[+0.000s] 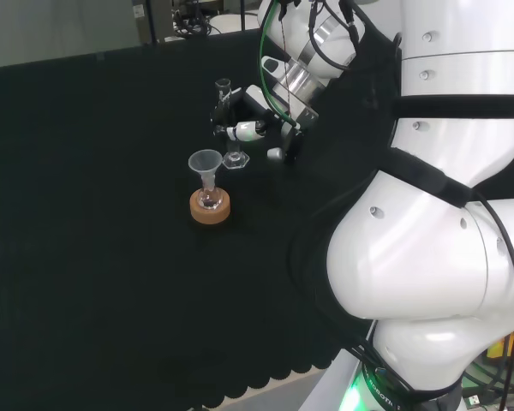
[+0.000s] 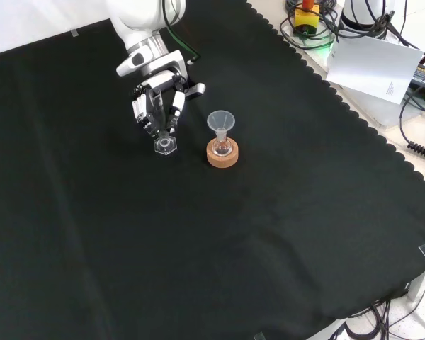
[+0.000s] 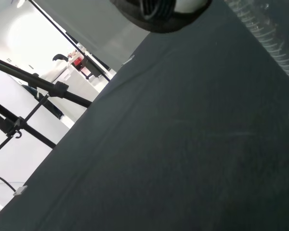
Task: Put the graduated cylinder back on the table.
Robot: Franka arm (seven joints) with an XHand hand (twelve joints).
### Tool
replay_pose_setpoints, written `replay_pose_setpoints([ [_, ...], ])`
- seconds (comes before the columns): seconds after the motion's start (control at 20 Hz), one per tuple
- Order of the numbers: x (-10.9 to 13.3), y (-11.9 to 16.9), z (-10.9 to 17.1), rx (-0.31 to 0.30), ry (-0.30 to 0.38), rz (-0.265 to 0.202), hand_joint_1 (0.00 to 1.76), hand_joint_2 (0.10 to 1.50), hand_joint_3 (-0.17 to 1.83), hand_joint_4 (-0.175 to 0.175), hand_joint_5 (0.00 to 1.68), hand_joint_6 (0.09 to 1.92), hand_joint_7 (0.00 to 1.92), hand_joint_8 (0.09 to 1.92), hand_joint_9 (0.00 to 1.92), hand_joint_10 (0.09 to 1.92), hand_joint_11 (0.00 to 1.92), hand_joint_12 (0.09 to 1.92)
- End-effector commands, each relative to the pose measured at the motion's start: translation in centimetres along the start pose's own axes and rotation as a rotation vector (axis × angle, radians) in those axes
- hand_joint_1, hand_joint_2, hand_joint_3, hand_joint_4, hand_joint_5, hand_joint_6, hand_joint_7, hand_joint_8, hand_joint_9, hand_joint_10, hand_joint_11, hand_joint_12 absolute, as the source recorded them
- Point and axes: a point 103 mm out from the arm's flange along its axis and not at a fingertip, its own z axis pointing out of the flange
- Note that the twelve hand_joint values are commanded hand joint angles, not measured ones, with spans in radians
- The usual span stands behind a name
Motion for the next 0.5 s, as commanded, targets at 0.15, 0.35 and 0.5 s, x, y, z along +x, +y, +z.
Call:
replay_pose_setpoints([
  [0.15, -0.29, -0.25, 0.30, 0.011, -0.001, -0.002, 1.30, 1.01, 0.00, -0.175, 1.19, 0.65, 1.24, 0.61, 1.59, 0.09, 1.18, 0.77],
  [0.35, -0.52, -0.43, 0.33, -0.006, -0.001, 0.001, 1.29, 1.02, 0.00, -0.175, 1.18, 0.67, 1.22, 0.64, 1.58, 0.09, 1.17, 0.77],
  [0.5, -0.70, -0.59, 0.40, -0.012, 0.003, 0.002, 1.29, 1.02, 0.00, -0.175, 1.16, 0.69, 1.21, 0.66, 1.57, 0.09, 1.16, 0.78],
])
